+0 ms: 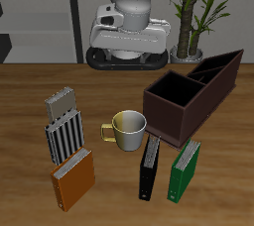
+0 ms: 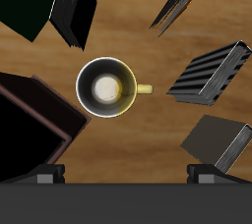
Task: Place the green book into the left desk caddy's left compartment
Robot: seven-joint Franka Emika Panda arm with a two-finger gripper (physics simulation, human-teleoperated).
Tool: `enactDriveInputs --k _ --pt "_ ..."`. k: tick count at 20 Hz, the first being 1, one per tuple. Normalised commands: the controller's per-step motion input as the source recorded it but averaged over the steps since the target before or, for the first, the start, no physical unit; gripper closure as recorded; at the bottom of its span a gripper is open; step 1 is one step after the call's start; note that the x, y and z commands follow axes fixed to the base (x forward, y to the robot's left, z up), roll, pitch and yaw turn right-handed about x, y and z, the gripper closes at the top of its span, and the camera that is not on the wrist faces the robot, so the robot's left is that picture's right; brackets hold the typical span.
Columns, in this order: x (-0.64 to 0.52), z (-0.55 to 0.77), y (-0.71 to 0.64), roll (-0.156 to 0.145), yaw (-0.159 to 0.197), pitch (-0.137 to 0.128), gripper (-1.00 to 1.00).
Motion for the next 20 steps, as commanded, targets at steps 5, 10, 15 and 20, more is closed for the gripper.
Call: enactDriveInputs --k 5,10,15,20 --pt "0.33 0.05 0.24 -0.031 -0.02 0.003 -1.0" --pt "0.33 0.06 0.35 -0.001 0.018 -0.013 -1.0" --pt "0.44 0.02 0.44 0.007 -0.004 0.005 -1.0" --pt "0.38 -0.03 0.37 0.002 -0.02 0.001 -1.0"
